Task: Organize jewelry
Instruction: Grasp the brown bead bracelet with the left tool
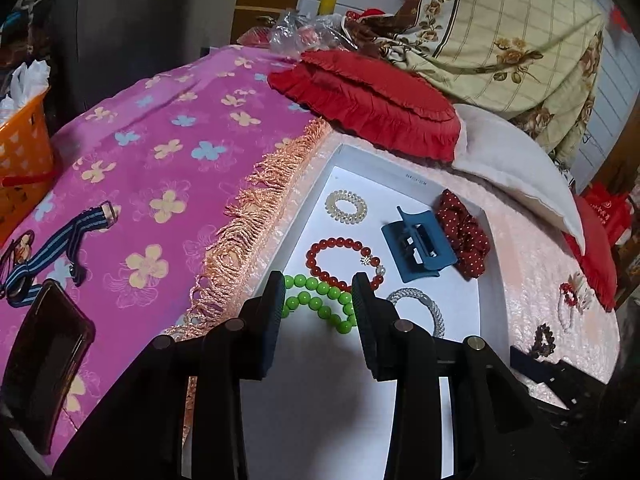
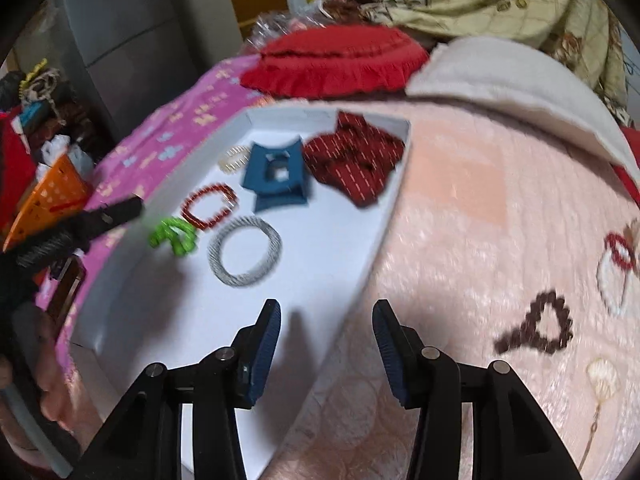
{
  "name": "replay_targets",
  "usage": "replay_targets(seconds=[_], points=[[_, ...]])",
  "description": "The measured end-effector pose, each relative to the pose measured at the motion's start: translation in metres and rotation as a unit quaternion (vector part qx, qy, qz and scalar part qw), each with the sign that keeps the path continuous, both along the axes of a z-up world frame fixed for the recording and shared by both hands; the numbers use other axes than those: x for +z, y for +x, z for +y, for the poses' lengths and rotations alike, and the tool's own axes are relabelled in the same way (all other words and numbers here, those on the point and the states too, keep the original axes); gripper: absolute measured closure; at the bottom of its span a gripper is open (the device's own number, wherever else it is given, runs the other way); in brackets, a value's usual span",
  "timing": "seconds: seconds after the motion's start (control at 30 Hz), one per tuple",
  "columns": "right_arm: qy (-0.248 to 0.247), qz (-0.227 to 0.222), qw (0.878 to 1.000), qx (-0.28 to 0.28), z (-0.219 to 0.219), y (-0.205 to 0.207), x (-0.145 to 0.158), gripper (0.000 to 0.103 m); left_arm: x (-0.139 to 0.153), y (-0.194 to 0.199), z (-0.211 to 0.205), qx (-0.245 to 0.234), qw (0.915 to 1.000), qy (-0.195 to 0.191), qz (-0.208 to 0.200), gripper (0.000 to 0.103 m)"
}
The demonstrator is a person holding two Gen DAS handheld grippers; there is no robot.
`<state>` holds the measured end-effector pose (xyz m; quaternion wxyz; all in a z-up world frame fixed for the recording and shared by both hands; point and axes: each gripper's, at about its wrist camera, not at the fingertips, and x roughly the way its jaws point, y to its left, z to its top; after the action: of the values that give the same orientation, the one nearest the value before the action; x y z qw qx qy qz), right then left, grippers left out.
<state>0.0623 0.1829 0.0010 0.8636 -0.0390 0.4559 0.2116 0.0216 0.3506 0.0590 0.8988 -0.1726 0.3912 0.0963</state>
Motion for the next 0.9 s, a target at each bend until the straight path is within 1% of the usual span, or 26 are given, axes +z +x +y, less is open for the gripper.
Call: replay_targets(seconds=[0.03,0.07,0.1,0.23,0.33,0.4,0.53,0.57,0.63,0.7,0.77,0.8,0.9], points=[[0.002,0.003,1.0,-0.002,-0.002,0.0,-0.002,0.074,0.0,-0.001,-0.001,0.0,1.0,0.003,0.001,0.069],[0.003,0.008,1.0,-0.003,-0.003,0.0,-0.004,0.079,0.0,-0.001,-0.001,0.0,1.0,0.005,0.001,0.07],[0.002,0.011,1.0,-0.006,-0.005,-0.001,-0.005,0.086,0.0,-0.002,-0.002,0.0,1.0,0.006,0.001,0.07],[0.012,0.013,1.0,-0.016,-0.012,-0.006,-0.005,0.089,0.001,-0.004,-0.004,-0.002,1.0,0.004,-0.001,0.07],[0.013,0.016,1.0,-0.023,-0.015,-0.01,-0.006,0.09,0.004,-0.005,-0.007,-0.005,0.9999,0.01,-0.002,0.07],[0.017,0.016,1.0,-0.012,-0.016,-0.013,-0.005,0.089,0.009,-0.007,-0.01,-0.007,0.9999,0.013,-0.007,0.07],[0.037,0.005,0.999,-0.004,-0.027,-0.022,0.007,0.089,0.021,-0.017,-0.023,-0.01,0.999,0.031,-0.031,0.07],[0.042,0.002,0.999,-0.005,-0.035,-0.027,0.012,0.085,0.024,-0.022,-0.03,-0.012,0.9984,0.04,-0.038,0.07],[0.041,-0.009,0.999,-0.012,-0.053,-0.038,0.018,0.074,0.03,-0.032,-0.043,-0.016,0.9969,0.055,-0.054,0.069],[0.032,-0.024,0.999,-0.027,-0.083,-0.053,0.023,0.071,0.038,-0.044,-0.061,-0.025,0.9946,0.074,-0.068,0.069],[0.021,-0.032,0.998,-0.043,-0.112,-0.064,0.024,0.071,0.043,-0.057,-0.082,-0.039,0.9909,0.1,-0.082,0.064],[0.013,-0.037,0.998,-0.053,-0.129,-0.071,0.025,0.071,0.045,-0.061,-0.091,-0.043,0.9893,0.111,-0.085,0.06],[-0.011,-0.051,0.994,-0.096,-0.19,-0.091,0.025,0.071,0.05,-0.075,-0.118,-0.068,0.9856,0.129,-0.085,0.06]])
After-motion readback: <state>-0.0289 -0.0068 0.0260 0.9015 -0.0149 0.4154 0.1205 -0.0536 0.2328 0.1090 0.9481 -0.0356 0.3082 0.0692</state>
